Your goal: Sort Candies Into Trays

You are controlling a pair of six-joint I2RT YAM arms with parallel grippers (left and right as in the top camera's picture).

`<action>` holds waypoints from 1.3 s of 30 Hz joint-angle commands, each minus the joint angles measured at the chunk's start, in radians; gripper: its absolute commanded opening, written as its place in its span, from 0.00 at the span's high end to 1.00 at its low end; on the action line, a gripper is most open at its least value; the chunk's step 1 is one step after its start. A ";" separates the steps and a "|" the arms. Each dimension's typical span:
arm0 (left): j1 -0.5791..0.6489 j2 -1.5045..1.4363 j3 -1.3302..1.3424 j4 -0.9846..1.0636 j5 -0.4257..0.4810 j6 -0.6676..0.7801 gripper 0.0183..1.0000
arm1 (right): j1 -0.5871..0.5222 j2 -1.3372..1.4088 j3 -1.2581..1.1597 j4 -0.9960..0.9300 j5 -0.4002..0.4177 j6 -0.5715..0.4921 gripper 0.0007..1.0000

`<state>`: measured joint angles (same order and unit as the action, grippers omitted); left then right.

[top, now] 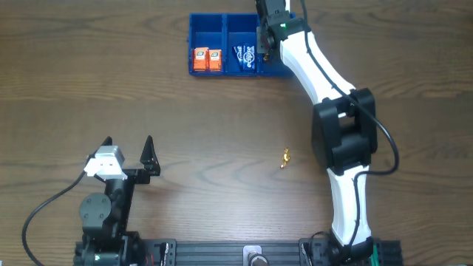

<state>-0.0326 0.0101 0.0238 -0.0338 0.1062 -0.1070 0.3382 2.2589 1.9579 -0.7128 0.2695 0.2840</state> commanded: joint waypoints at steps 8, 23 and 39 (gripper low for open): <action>0.007 -0.005 -0.019 -0.034 0.018 0.006 0.00 | 0.122 -0.688 -0.641 -0.236 -0.119 0.207 0.39; 0.007 -0.005 -0.019 -0.034 0.018 0.006 0.00 | 0.180 -0.613 -1.082 -0.028 -0.193 0.349 0.44; 0.007 -0.005 -0.019 -0.034 0.018 0.006 0.00 | 0.195 -0.618 -1.057 -0.003 -0.203 0.354 0.86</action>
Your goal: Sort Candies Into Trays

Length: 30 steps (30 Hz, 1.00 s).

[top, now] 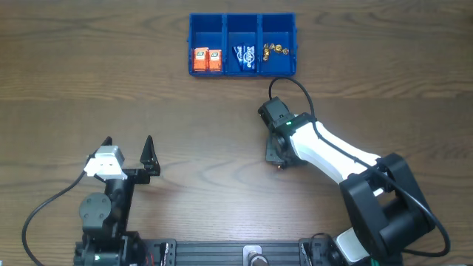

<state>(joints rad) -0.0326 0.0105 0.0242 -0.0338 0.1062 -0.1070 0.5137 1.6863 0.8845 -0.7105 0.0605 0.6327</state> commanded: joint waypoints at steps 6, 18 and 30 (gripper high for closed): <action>0.007 -0.006 -0.019 -0.034 0.018 0.006 0.00 | 0.012 -0.186 0.349 -0.143 0.195 -0.114 0.86; 0.007 -0.006 -0.019 -0.034 0.018 0.006 0.00 | -0.176 0.480 1.027 0.041 0.179 -0.364 0.86; 0.007 -0.006 -0.019 -0.034 0.018 0.006 0.00 | -0.184 0.539 1.027 0.072 0.174 -0.350 0.47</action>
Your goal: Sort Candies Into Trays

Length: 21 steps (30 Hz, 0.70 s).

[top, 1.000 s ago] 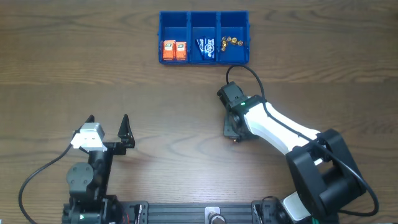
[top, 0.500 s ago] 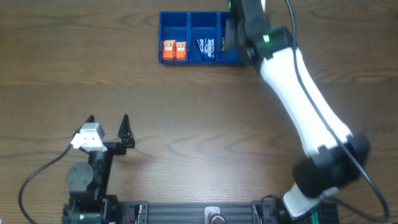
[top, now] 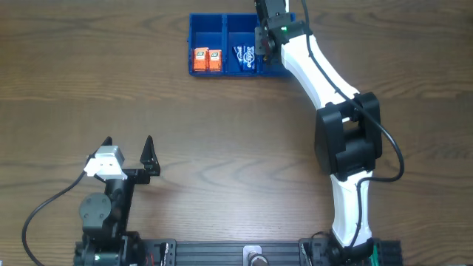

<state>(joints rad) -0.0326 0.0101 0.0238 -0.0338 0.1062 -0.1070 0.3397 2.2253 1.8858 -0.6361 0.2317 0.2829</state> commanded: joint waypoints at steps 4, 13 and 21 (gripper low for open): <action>0.007 -0.005 -0.019 -0.034 0.018 0.006 0.00 | -0.030 -0.112 0.010 -0.043 0.009 -0.005 0.46; 0.007 -0.005 -0.019 -0.034 0.018 0.006 0.00 | -0.107 -0.786 -0.589 0.066 0.042 -0.003 0.33; 0.007 -0.005 -0.019 -0.034 0.018 0.006 0.00 | -0.220 -1.427 -1.217 0.215 -0.014 0.002 0.00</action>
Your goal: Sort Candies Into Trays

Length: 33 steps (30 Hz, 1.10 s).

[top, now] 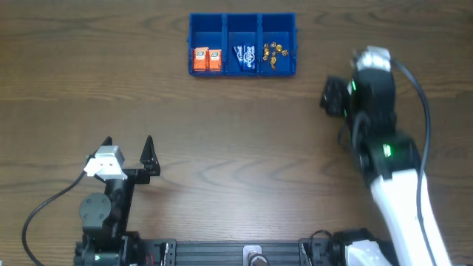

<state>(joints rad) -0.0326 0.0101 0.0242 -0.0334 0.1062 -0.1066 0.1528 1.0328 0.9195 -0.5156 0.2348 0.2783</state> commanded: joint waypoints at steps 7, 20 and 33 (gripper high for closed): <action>0.007 -0.005 -0.019 -0.034 0.018 0.006 0.00 | -0.098 -0.655 -0.676 0.374 -0.121 0.009 0.00; 0.007 -0.005 -0.019 -0.034 0.018 0.006 0.00 | -0.113 -0.848 -0.875 0.537 -0.133 -0.065 0.00; 0.007 -0.005 -0.019 -0.034 0.018 0.006 0.00 | -0.153 -1.030 -0.913 0.434 -0.254 -0.235 0.00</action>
<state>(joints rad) -0.0326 0.0105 0.0246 -0.0349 0.1062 -0.1066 0.0093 0.0116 0.0097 -0.0742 0.0071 0.0860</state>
